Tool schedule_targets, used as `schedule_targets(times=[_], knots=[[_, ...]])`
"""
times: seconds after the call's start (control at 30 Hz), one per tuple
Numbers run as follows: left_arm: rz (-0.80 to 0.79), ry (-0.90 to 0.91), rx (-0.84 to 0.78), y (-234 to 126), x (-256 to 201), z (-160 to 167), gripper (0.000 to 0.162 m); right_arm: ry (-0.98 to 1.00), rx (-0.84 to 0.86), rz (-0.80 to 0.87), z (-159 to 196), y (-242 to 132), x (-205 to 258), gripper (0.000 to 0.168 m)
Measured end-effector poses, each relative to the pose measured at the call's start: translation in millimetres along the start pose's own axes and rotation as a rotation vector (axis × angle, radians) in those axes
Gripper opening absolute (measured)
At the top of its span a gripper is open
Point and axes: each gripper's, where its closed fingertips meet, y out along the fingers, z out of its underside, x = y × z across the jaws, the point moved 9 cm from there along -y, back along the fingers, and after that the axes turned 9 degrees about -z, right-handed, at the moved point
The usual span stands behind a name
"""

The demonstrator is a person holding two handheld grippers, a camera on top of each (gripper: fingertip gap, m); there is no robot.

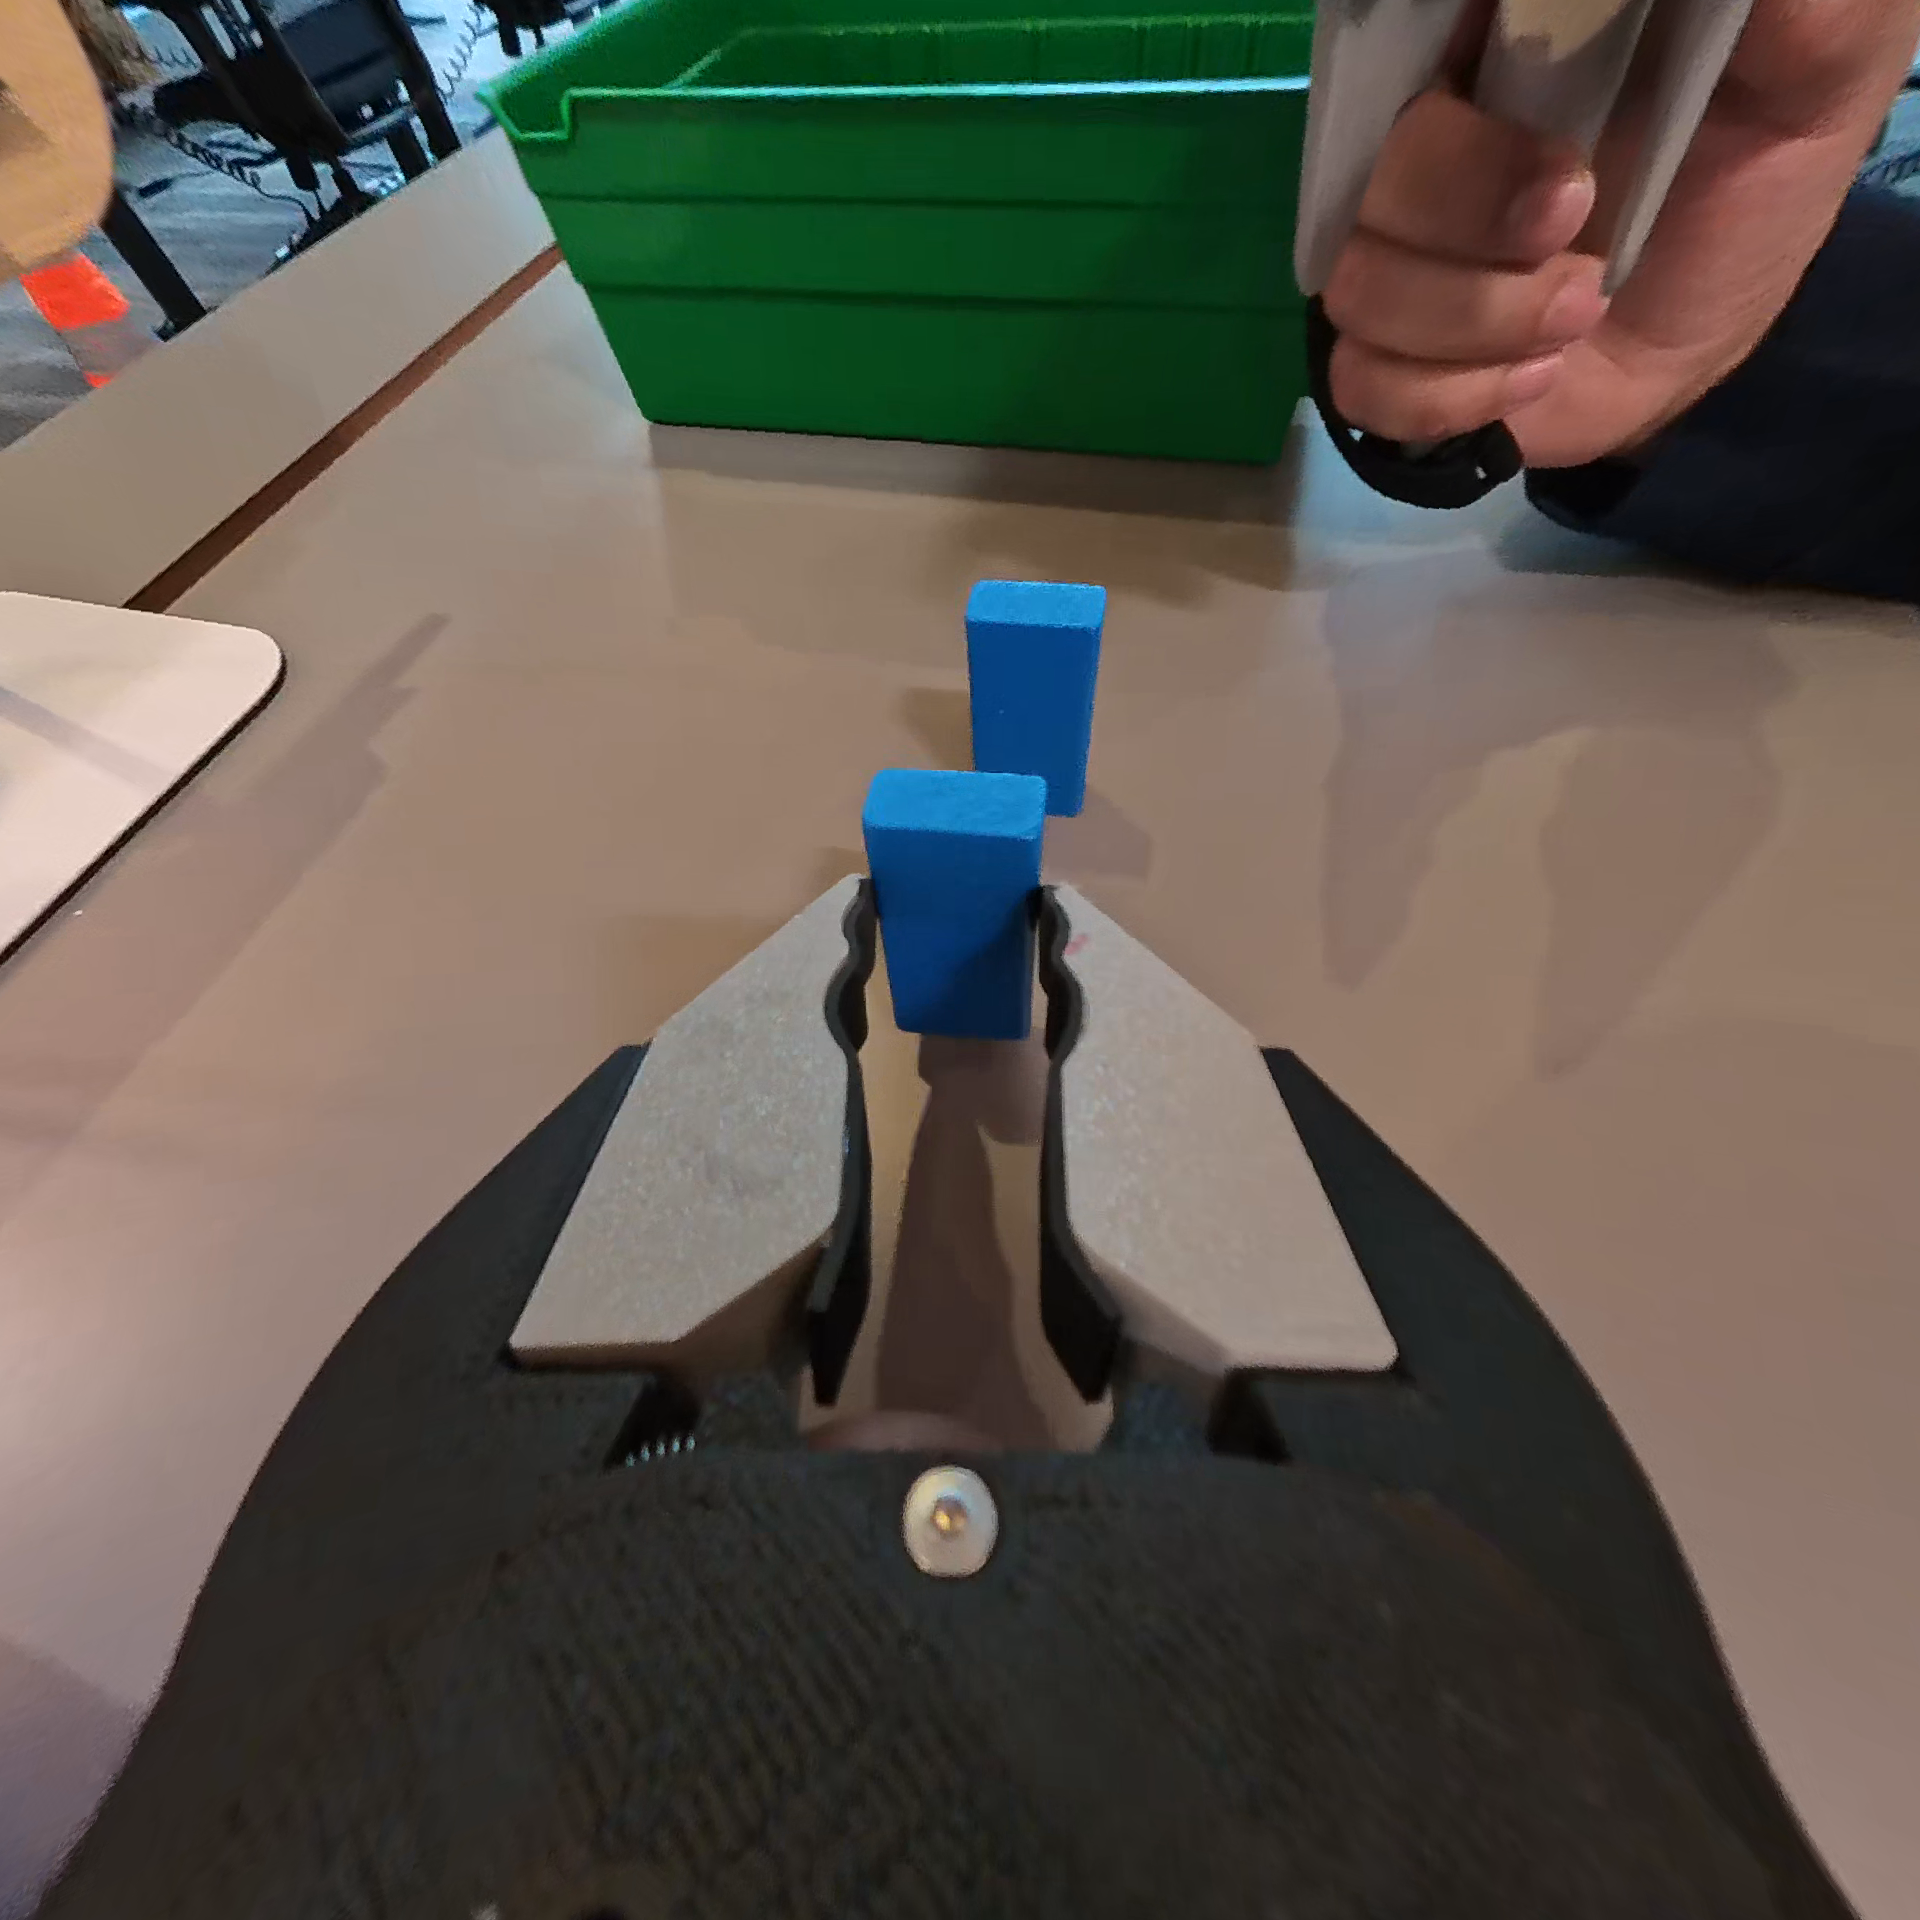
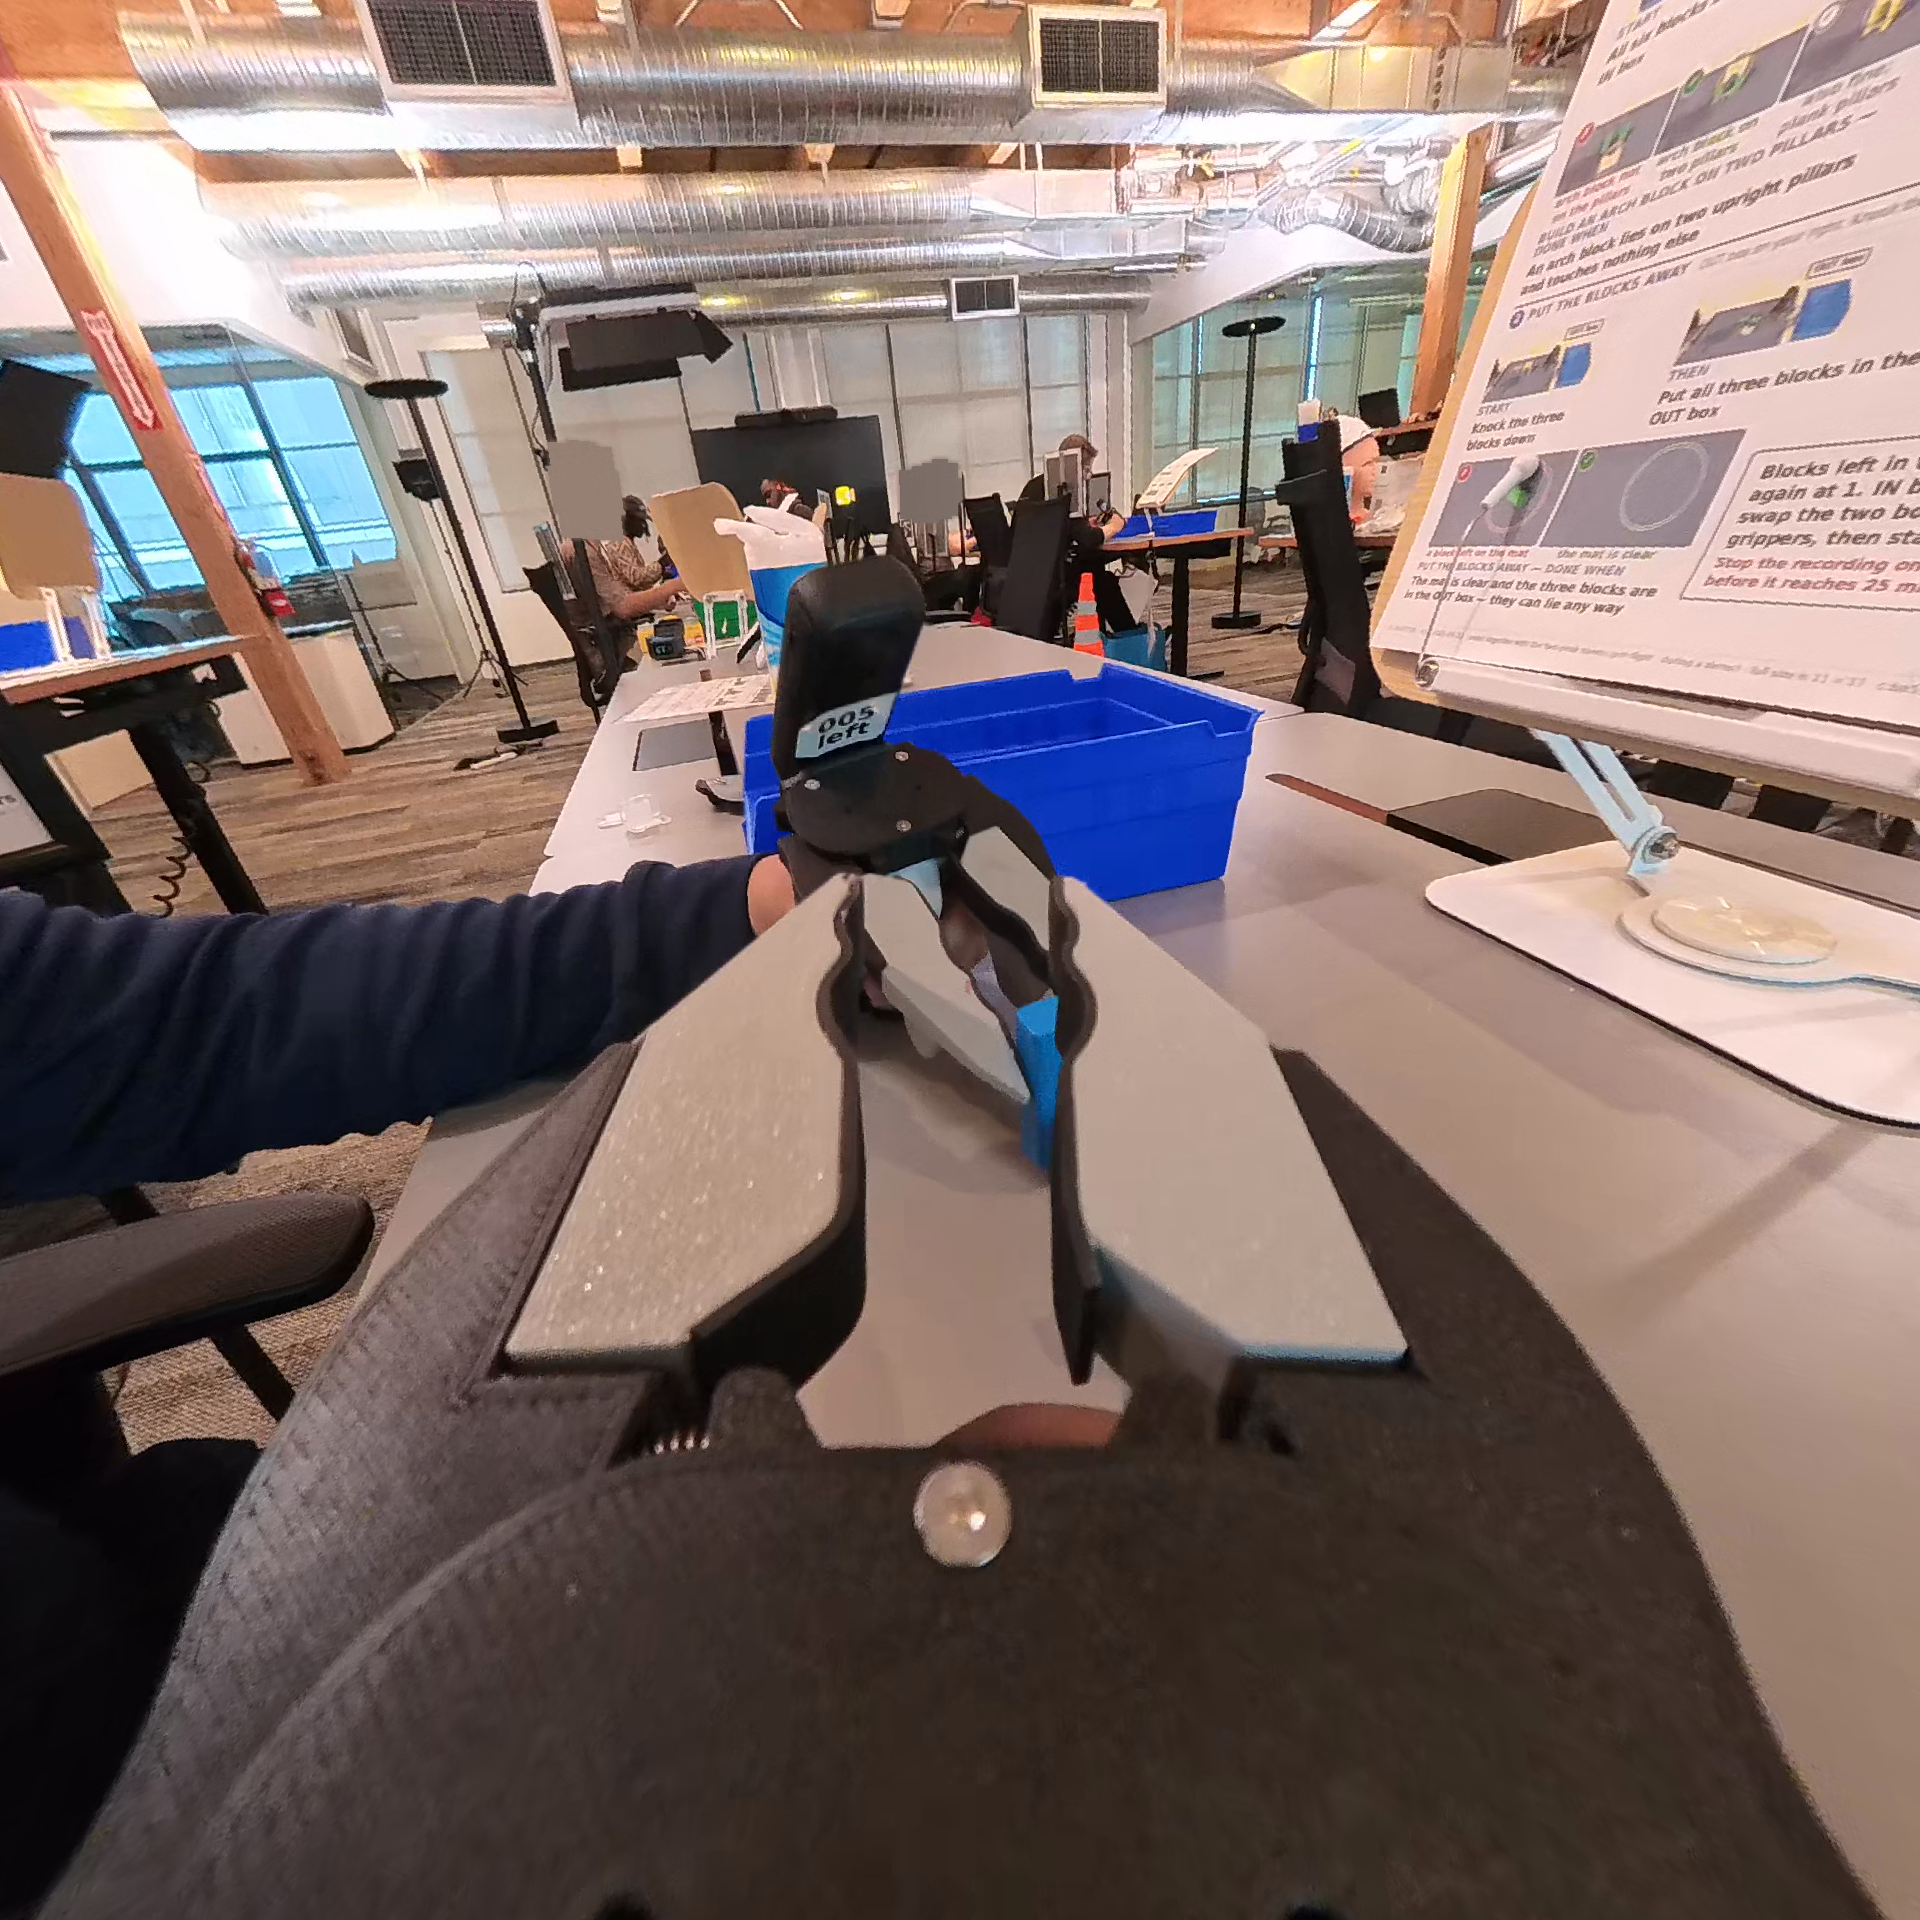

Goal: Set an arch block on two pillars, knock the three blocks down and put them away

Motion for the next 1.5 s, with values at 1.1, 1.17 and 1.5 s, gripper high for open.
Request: schedule_targets(times=[1.1, 1.17, 1.5], knots=[[0.006, 0.055, 0.088, -0.7, -1.5, 7.7, 0.029, -0.009, 0.026, -0.016, 2.9, 3.1, 2.4, 0.032], [0.010, 0.056, 0.087, -1.2, -1.9, 7.9, 0.029, -0.009, 0.029, -0.018, 3.0, 3.4, 2.5, 0.033], [0.013, 0.027, 0.100, -1.9, -0.7, 9.0, 0.029, -0.010, 0.030, -0.025, 3.0, 3.6, 3.1, 0.032]])
